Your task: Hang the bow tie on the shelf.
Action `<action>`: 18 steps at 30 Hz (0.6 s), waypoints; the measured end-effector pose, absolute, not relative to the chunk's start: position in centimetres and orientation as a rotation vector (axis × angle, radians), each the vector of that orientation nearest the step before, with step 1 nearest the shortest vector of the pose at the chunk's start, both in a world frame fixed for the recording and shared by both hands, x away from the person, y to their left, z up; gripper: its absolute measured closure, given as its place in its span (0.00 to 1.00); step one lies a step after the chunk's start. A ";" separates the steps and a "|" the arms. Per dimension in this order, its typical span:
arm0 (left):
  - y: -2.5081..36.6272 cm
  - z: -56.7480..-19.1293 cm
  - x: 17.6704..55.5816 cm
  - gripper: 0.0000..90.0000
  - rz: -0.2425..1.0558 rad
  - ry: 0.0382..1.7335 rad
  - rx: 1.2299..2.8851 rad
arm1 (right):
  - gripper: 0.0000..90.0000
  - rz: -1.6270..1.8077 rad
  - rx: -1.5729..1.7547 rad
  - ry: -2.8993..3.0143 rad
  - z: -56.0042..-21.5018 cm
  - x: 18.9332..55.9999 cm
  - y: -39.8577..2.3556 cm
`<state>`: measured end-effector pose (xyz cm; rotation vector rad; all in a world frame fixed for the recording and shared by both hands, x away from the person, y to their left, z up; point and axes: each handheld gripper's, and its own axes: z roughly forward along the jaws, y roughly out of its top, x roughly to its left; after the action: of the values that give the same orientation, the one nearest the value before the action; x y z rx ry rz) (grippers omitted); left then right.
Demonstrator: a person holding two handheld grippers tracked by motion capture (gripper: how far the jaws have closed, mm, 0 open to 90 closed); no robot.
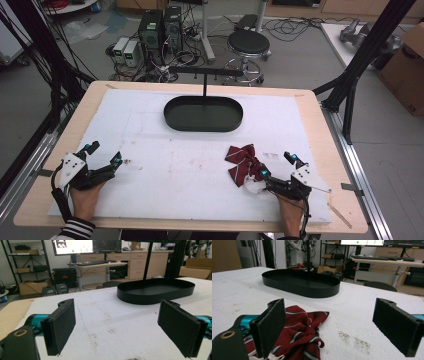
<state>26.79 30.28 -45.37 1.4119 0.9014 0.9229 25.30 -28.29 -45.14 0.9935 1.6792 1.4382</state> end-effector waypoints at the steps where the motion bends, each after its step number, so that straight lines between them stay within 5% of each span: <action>1: 30.3 -45.4 26.8 0.17 0.920 0.904 1.411 | 0.12 1.438 0.993 1.679 -45.1 25.3 -28.3; 18: 30.3 -45.4 26.8 0.17 0.921 0.903 1.407 | 0.12 1.403 0.990 1.696 -45.0 25.4 -28.0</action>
<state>26.77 30.29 -45.38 1.4073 0.9028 0.9212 25.36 -27.95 -45.05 0.9904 1.6956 1.4028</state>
